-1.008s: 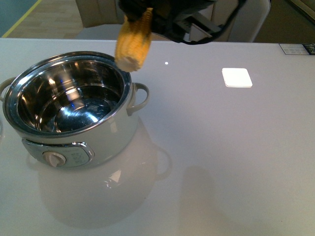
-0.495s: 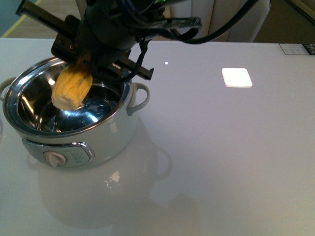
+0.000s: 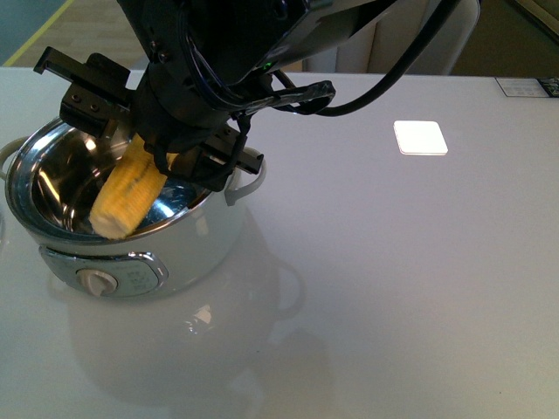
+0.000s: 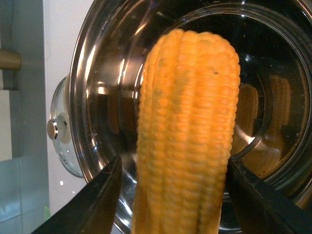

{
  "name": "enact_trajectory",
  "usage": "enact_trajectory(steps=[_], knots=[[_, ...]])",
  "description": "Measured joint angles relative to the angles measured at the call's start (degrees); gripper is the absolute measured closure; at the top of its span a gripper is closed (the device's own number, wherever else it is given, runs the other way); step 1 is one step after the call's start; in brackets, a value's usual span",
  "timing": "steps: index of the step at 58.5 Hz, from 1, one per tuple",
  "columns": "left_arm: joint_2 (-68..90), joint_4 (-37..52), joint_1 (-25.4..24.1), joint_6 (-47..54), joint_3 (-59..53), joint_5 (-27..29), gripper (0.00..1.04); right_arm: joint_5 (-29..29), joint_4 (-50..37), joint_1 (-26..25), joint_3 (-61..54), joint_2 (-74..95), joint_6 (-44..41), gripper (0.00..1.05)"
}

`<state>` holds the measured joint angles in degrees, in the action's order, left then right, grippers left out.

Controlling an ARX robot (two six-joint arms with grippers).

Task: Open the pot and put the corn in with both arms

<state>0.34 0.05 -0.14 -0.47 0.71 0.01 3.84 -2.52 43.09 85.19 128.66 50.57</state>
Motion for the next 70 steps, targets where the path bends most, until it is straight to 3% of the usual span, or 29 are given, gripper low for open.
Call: enact_trajectory(steps=[6, 10, 28, 36, 47, 50, 53, 58, 70], knots=[[0.0, 0.0, 0.0, 0.0, 0.0, 0.0, 0.07, -0.1, -1.0, -0.9, -2.3, -1.6, 1.0, 0.13], [0.0, 0.0, 0.0, 0.0, 0.0, 0.0, 0.07, -0.1, -1.9, -1.8, -4.0, -3.1, 1.4, 0.07], [0.0, 0.0, 0.0, 0.0, 0.0, 0.0, 0.07, -3.4, -9.1, -11.1, -19.8, -21.1, -1.7, 0.09], [0.0, 0.0, 0.0, 0.0, 0.0, 0.0, 0.07, -7.3, -10.4, -17.8, -31.8, -34.1, -10.5, 0.09], [0.0, 0.0, 0.0, 0.0, 0.0, 0.0, 0.07, -6.8, -7.6, -25.4, -46.3, -51.9, -24.7, 0.09], [0.0, 0.0, 0.0, 0.0, 0.0, 0.0, 0.07, -11.1, -14.0, -26.4, -50.7, -55.0, -29.6, 0.14], [0.0, 0.0, 0.0, 0.0, 0.0, 0.0, 0.07, -16.7, -28.6, -28.0, -57.3, -58.2, -37.4, 0.24], [0.0, 0.0, 0.0, 0.0, 0.0, 0.0, 0.07, -16.7, -40.9, -29.8, -63.6, -61.3, -44.1, 0.38], [0.0, 0.0, 0.0, 0.0, 0.0, 0.0, 0.07, -13.2, -43.8, -33.4, -71.8, -68.4, -49.0, 0.73]])
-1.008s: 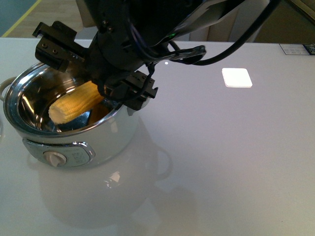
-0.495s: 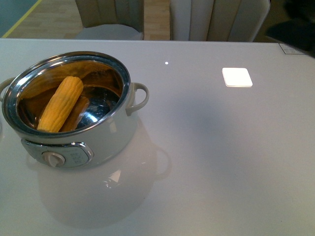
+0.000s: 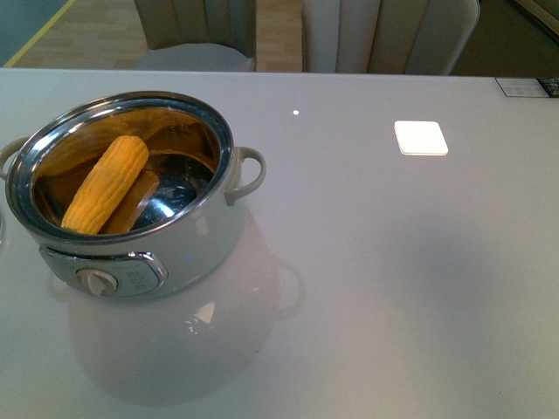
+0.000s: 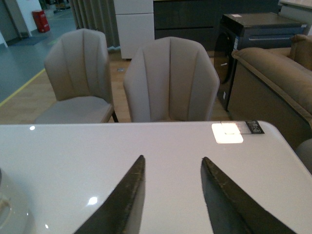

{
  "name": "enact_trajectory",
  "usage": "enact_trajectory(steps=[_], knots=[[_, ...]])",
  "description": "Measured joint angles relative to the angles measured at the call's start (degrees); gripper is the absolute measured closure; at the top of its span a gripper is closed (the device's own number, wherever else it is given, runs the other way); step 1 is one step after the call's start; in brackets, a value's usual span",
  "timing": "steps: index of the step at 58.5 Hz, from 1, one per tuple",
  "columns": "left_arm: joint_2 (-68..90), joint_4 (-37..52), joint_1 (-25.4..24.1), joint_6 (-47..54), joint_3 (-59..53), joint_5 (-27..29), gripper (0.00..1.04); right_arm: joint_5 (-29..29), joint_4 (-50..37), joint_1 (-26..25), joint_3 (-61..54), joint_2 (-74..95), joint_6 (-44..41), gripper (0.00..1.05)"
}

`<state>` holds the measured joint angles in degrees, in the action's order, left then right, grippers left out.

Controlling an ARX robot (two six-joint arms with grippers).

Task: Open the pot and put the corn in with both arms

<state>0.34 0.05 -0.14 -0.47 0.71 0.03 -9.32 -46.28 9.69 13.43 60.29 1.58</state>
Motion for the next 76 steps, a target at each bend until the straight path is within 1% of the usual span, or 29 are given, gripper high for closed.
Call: enact_trajectory(steps=[2, 3, 8, 10, 22, 24, 26, 30, 35, 39, 43, 64, 76], knots=[[0.0, 0.0, 0.0, 0.0, 0.0, 0.0, 0.07, 0.4, 0.2, -0.4, -0.9, -1.0, -0.2, 0.79], [0.0, 0.0, 0.0, 0.0, 0.0, 0.0, 0.07, 1.0, 0.5, -0.9, -1.7, -2.1, -0.3, 0.84], [0.0, 0.0, 0.0, 0.0, 0.0, 0.0, 0.07, 2.1, 1.6, -2.1, -3.8, -5.3, -0.8, 1.0], [0.0, 0.0, 0.0, 0.0, 0.0, 0.0, 0.07, 2.4, 2.0, -2.5, -4.4, -6.4, -1.2, 1.03], [0.0, 0.0, 0.0, 0.0, 0.0, 0.0, 0.07, 4.5, 5.6, -4.6, -7.9, -13.4, -1.2, 1.03], [0.0, 0.0, 0.0, 0.0, 0.0, 0.0, 0.07, 7.4, 6.5, -6.2, -8.3, -14.8, -1.2, 1.03], [0.0, 0.0, 0.0, 0.0, 0.0, 0.0, 0.07, 8.7, 7.3, -7.5, -8.7, -15.9, -1.3, 1.03], [0.0, 0.0, 0.0, 0.0, 0.0, 0.0, 0.07, 8.9, 8.9, -9.2, -9.4, -18.3, -1.2, 1.03], [0.0, 0.0, 0.0, 0.0, 0.0, 0.0, 0.07, 9.2, 10.8, -9.5, -10.2, -21.0, -1.3, 1.03], [0.0, 0.0, 0.0, 0.0, 0.0, 0.0, 0.07, 9.2, 8.8, -9.5, -11.9, -21.5, -1.2, 1.03], [0.0, 0.0, 0.0, 0.0, 0.0, 0.0, 0.07, 9.2, 9.7, -9.5, -12.4, -22.4, -1.2, 1.03], [0.0, 0.0, 0.0, 0.0, 0.0, 0.0, 0.07, 9.3, 22.3, -9.5, -12.5, -36.1, -1.3, 1.03], [0.0, 0.0, 0.0, 0.0, 0.0, 0.0, 0.07, 9.3, 27.2, -9.5, -12.5, -41.3, -1.3, 1.03]])
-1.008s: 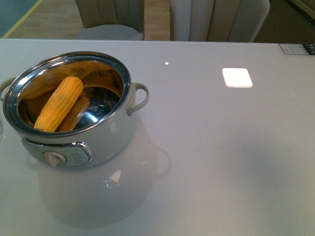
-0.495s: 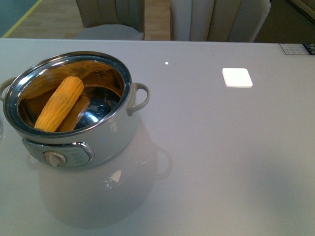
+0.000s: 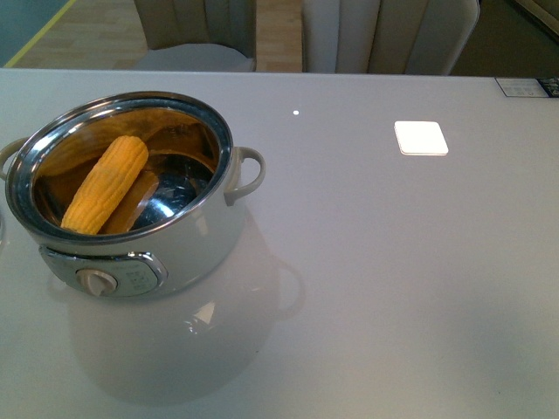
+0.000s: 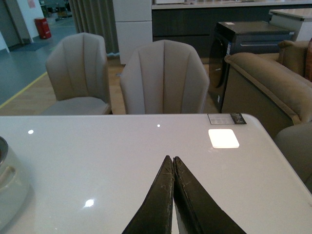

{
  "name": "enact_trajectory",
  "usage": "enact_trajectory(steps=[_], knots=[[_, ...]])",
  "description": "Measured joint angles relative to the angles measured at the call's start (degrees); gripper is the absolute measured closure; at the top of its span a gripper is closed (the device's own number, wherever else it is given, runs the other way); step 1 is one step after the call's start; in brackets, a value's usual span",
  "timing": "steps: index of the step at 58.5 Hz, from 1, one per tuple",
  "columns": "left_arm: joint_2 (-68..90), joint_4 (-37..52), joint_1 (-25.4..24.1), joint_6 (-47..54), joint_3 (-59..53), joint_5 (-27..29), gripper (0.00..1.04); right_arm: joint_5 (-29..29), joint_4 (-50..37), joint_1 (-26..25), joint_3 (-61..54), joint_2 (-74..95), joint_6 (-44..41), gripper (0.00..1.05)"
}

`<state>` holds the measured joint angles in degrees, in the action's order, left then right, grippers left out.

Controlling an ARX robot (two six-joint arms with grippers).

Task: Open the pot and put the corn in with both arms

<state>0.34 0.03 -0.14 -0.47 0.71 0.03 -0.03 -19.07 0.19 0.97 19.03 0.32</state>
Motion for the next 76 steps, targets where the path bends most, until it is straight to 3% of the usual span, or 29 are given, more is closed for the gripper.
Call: enact_trajectory(steps=[31, 37, 57, 74, 76], knots=[[0.0, 0.0, 0.0, 0.0, 0.0, 0.0, 0.07, 0.0, 9.2, 0.0, 0.0, -9.2, 0.0, 1.03], [0.0, 0.0, 0.0, 0.0, 0.0, 0.0, 0.07, -0.1, 18.2, 0.0, 0.0, -16.5, 0.0, 1.03], [0.0, 0.0, 0.0, 0.0, 0.0, 0.0, 0.07, -0.1, 19.0, 0.0, 0.0, -18.6, 0.0, 1.03], [0.0, 0.0, 0.0, 0.0, 0.0, 0.0, 0.07, -0.1, 19.0, 0.0, 0.0, -18.7, -0.1, 0.56], [0.0, 0.0, 0.0, 0.0, 0.0, 0.0, 0.07, -0.1, 19.0, 0.0, 0.0, -18.7, -0.1, 0.45]])
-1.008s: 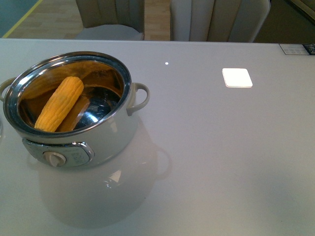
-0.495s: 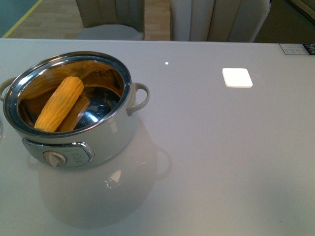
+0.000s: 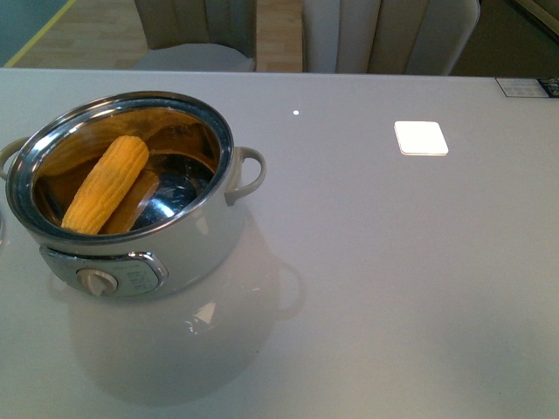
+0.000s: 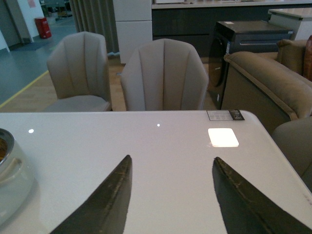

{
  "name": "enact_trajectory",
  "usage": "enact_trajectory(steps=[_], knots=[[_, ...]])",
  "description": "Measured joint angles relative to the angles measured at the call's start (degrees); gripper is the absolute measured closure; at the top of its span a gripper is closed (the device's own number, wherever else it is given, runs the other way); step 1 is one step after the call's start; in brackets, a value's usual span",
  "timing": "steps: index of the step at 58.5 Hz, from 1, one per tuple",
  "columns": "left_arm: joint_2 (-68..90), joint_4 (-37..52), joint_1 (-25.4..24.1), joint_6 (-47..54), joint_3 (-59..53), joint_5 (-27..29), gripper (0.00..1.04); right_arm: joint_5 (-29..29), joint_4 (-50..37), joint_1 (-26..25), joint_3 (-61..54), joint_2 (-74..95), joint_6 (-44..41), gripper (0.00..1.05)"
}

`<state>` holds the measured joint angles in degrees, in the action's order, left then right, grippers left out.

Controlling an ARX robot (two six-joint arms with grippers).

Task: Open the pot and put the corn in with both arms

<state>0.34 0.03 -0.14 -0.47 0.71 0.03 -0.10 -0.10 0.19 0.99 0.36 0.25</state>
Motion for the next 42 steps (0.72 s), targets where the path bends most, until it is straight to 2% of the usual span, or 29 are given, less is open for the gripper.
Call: enact_trajectory(steps=[4, 13, 42], knots=[[0.0, 0.0, 0.0, 0.0, 0.0, 0.0, 0.07, 0.0, 0.0, 0.0, 0.0, 0.0, 0.0, 0.31], [0.0, 0.0, 0.0, 0.0, 0.0, 0.0, 0.07, 0.0, 0.0, 0.0, 0.0, 0.0, 0.0, 0.07], [0.0, 0.0, 0.0, 0.0, 0.0, 0.0, 0.07, 0.0, 0.0, 0.0, 0.0, 0.0, 0.0, 0.09]])
